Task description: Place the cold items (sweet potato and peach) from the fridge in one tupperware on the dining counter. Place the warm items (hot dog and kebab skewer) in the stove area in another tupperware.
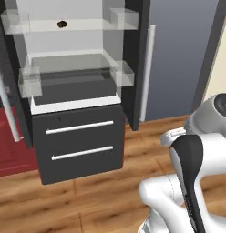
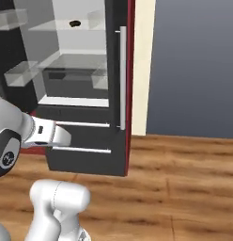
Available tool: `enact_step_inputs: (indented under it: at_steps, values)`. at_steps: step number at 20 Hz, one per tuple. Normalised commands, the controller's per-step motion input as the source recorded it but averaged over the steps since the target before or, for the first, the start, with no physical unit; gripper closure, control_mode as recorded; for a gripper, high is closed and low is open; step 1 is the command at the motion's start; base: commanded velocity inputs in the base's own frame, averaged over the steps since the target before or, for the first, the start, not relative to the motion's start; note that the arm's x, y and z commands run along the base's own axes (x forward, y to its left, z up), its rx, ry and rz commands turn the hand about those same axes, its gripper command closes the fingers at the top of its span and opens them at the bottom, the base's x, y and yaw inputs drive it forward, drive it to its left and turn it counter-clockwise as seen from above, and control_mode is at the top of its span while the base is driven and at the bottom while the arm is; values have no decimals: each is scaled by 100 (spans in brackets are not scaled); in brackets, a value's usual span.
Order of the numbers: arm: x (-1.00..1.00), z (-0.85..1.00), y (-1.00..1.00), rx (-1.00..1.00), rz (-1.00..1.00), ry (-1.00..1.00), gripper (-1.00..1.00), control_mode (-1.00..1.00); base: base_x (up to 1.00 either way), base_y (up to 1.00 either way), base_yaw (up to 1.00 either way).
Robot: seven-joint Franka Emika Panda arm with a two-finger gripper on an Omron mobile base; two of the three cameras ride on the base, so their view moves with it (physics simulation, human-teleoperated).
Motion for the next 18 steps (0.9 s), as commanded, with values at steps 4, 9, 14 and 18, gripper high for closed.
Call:
enact_step_inputs:
  at_steps: [4,9,14,18]
  values:
    - [0,0,0,0,0,0,-100,100,31,100,-54]
    - [0,0,0,0,0,0,-100,100,38,100,-17]
    - [0,0,0,0,0,0,-100,100,54,34,59]
    - [0,0,0,0,0,0,-100,100,65,-25,50]
